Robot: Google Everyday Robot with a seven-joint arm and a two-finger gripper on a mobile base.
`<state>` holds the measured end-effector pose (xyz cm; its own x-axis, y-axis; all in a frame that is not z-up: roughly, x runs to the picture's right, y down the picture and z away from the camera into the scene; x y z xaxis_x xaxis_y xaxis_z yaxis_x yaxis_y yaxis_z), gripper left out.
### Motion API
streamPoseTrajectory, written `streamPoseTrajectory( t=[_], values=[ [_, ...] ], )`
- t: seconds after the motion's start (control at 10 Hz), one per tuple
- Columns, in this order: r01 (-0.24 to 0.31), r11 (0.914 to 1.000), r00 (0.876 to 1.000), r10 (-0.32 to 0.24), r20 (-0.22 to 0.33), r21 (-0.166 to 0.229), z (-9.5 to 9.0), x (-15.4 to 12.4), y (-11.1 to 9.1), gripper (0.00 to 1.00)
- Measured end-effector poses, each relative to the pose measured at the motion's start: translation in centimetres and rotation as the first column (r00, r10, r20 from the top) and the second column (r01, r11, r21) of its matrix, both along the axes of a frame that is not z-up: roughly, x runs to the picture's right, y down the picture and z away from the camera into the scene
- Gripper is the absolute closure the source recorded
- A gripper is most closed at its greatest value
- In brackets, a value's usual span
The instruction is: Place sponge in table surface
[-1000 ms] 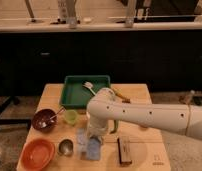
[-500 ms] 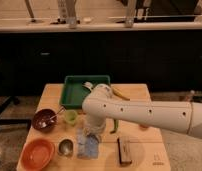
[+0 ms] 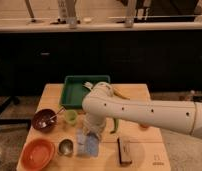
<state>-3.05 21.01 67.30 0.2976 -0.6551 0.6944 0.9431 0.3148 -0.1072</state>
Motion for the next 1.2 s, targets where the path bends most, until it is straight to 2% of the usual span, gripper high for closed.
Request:
streamPoseTrajectory(
  t=[0.4,0.7,1.2],
  values=[
    [-0.045,0.9988,0.999,0.045,-0.009,0.020,-0.2,2.1,-1.1,1.00],
    [-0.092,0.9951,0.995,0.093,-0.033,0.038,-0.5,4.8,-2.0,1.00],
    [-0.168,0.9837,0.981,0.173,-0.087,0.066,-1.0,9.3,-3.3,1.00]
  ],
)
